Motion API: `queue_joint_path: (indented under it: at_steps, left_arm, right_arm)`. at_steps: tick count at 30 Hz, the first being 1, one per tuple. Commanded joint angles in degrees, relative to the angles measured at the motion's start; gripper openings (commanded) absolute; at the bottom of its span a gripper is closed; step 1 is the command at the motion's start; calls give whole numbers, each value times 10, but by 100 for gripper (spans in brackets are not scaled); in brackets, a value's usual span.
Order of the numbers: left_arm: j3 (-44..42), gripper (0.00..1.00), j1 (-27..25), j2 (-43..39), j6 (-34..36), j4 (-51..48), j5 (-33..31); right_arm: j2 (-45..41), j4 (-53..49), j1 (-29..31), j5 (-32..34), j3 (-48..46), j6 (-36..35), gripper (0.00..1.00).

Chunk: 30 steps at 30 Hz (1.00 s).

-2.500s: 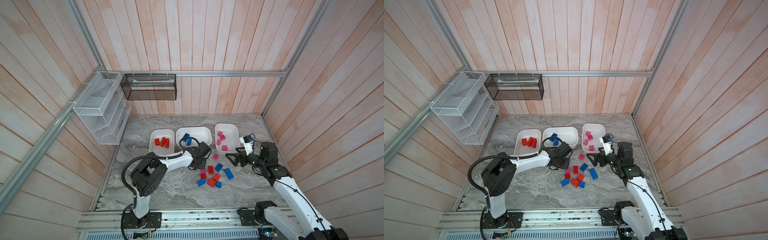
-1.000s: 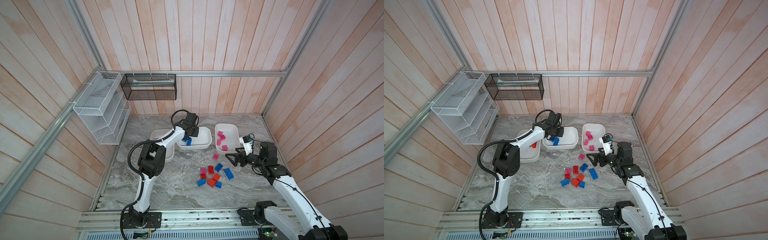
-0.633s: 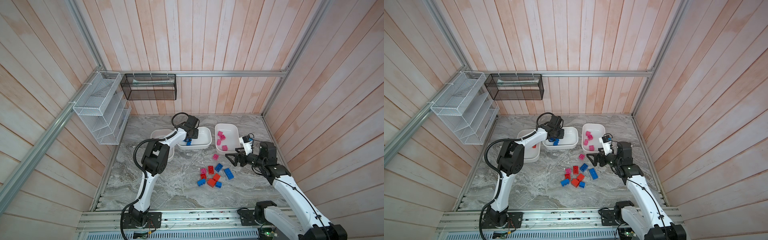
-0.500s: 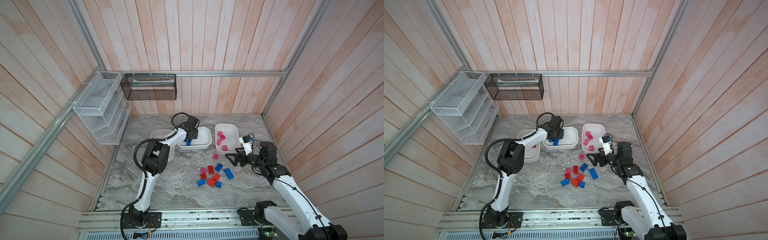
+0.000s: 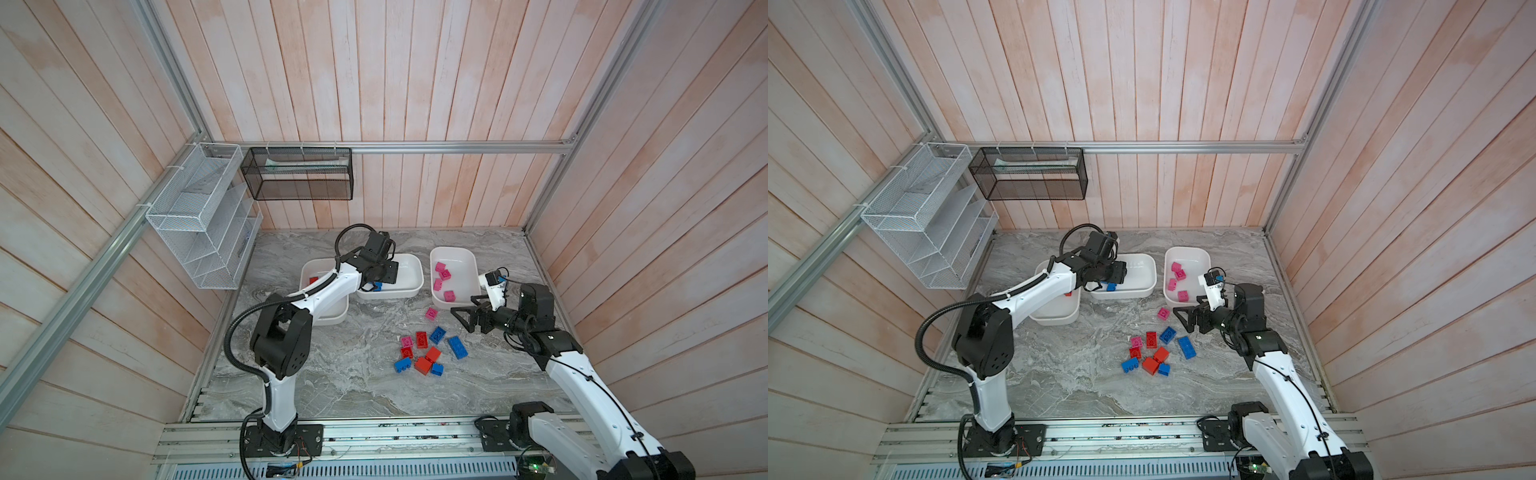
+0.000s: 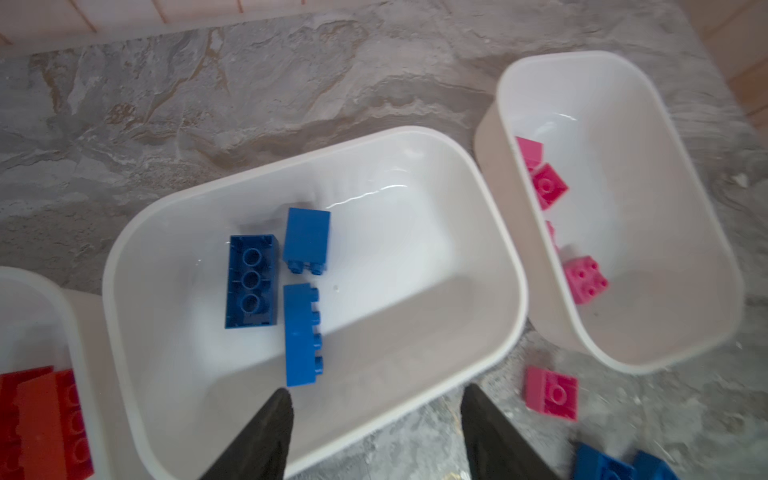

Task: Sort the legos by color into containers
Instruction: 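Lower the left gripper onto a pink 2x2 brick and grasp it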

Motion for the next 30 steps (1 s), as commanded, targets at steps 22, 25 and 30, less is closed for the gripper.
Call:
queue_joint_path:
  at_steps: [22, 25, 30]
  left_arm:
    - [-165, 70, -143, 7, 143, 21, 53]
    - [-166, 70, -146, 17, 153, 28, 46]
    - [-164, 69, -149, 34, 164, 32, 39]
  right_arm:
    - [-11, -16, -2, 1, 8, -9, 98]
    - [-7, -13, -3, 0, 7, -9, 98]
    - [-3, -11, -2, -3, 6, -9, 98]
